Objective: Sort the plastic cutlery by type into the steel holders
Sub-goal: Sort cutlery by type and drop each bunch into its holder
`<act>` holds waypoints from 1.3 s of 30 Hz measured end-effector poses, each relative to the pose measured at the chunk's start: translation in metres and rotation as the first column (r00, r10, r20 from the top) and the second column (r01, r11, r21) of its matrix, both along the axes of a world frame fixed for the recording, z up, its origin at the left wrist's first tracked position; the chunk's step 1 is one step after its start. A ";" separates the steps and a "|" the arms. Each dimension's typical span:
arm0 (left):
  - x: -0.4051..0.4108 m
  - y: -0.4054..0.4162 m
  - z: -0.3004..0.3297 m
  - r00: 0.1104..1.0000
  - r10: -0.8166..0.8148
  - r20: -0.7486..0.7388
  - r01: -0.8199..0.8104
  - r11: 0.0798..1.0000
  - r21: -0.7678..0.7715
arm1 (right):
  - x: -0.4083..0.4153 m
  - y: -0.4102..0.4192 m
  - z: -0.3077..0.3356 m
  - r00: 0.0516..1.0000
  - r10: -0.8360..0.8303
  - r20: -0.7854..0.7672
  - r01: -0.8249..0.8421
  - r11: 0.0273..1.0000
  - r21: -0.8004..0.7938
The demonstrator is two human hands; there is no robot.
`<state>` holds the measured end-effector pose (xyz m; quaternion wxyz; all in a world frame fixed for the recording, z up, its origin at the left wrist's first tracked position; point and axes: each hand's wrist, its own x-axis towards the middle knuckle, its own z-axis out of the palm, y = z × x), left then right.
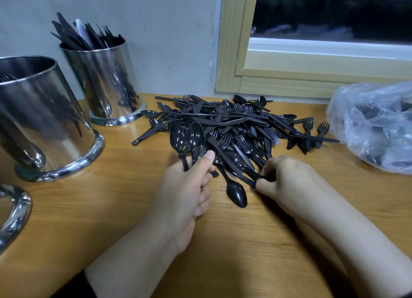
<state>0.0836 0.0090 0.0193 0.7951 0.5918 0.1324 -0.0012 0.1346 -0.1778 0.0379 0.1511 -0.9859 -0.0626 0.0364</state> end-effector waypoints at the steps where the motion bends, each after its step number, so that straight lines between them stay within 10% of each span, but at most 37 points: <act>1: 0.000 0.000 0.000 1.000 -0.002 0.001 0.002 1.000 0.002 | 0.000 0.000 0.000 1.000 -0.003 -0.002 0.003 1.000 0.012; 20: 0.000 -0.004 0.000 0.999 0.035 0.003 -0.034 0.990 -0.140 | -0.017 0.009 0.008 0.932 -0.053 0.358 -0.157 0.833 0.531; 28: -0.003 -0.023 0.008 1.000 -0.010 0.011 0.013 0.952 -0.307 | -0.046 0.052 0.008 0.965 0.120 0.232 -0.240 0.757 0.607; 34: -0.005 -0.021 0.009 0.999 0.026 -0.024 -0.032 0.942 -0.335 | -0.041 0.055 -0.001 0.807 0.255 0.533 -0.466 0.829 0.309; 39: 0.003 -0.015 0.009 0.993 0.112 -0.043 -0.120 0.934 -0.337 | -0.032 0.034 0.002 0.817 0.284 0.501 -0.503 0.776 0.381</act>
